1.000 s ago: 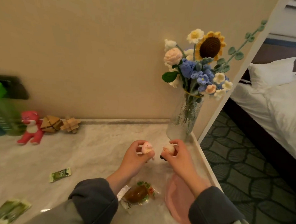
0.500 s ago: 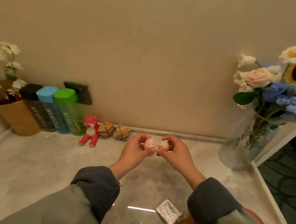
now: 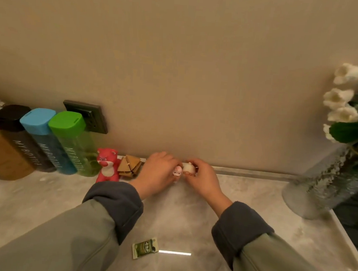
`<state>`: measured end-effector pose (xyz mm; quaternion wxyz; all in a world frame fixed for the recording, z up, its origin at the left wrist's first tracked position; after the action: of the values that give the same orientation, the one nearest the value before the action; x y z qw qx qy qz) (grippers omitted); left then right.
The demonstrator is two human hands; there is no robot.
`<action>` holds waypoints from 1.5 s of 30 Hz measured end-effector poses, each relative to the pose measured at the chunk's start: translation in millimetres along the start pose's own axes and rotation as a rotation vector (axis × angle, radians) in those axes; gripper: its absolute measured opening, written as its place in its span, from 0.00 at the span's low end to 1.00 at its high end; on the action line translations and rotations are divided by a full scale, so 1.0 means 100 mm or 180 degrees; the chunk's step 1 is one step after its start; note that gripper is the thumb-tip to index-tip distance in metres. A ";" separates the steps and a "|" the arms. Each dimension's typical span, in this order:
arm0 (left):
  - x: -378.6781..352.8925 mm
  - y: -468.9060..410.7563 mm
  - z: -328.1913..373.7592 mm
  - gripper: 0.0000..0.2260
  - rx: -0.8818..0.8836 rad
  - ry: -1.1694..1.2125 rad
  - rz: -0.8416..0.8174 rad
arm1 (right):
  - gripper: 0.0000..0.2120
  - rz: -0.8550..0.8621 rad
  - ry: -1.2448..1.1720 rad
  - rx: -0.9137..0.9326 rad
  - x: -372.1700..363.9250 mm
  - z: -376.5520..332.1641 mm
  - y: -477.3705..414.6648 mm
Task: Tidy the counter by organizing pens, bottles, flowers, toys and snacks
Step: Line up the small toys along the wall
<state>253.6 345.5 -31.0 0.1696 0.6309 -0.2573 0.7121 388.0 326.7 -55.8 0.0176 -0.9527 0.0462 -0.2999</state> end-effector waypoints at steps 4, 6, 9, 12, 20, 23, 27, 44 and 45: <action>-0.06 -0.02 -0.08 0.16 -0.0056 -0.0372 0.0113 | 0.18 0.0023 0.0060 0.0037 -0.08 0.06 -0.04; -0.06 -0.01 -0.10 0.15 -0.0089 -0.0356 0.0224 | 0.19 0.0062 0.0103 0.0004 -0.10 0.10 -0.05; -0.08 0.03 -0.15 0.15 -0.0098 -0.0355 0.0272 | 0.19 0.0088 0.0168 -0.0055 -0.12 0.15 -0.07; -0.13 0.08 -0.21 0.20 0.0004 -0.0363 0.0162 | 0.16 0.0127 0.0194 -0.0059 -0.14 0.18 -0.05; -0.12 0.11 -0.25 0.20 0.0290 -0.0243 0.0288 | 0.18 0.0203 0.0203 -0.0085 -0.17 0.20 -0.06; -0.13 0.10 -0.27 0.22 0.0303 -0.0288 0.0241 | 0.21 0.0207 0.0201 -0.0063 -0.19 0.19 -0.09; -0.15 0.09 -0.26 0.21 0.0320 -0.0204 0.0236 | 0.21 0.0255 0.0162 -0.0091 -0.20 0.20 -0.10; -0.15 0.08 -0.19 0.20 0.0439 0.0132 0.0344 | 0.22 0.0359 0.0060 -0.0274 -0.15 0.26 -0.04; -0.16 0.08 -0.19 0.20 0.0449 0.0134 0.0345 | 0.22 0.0360 0.0058 -0.0274 -0.15 0.26 -0.04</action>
<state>236.2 351.7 -48.9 0.0913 0.6113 -0.2367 0.7497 391.4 332.0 -85.4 -0.0068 -0.9457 0.1130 -0.3048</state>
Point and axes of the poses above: each hand's wrist, its own y-axis away from the middle knuckle, its own x-axis out of the back of the hand, z = x × y, the point moved 6 cm from there along -y, towards the middle knuckle, and after that the axes turned 4 degrees about -y, right-handed, at the moved point
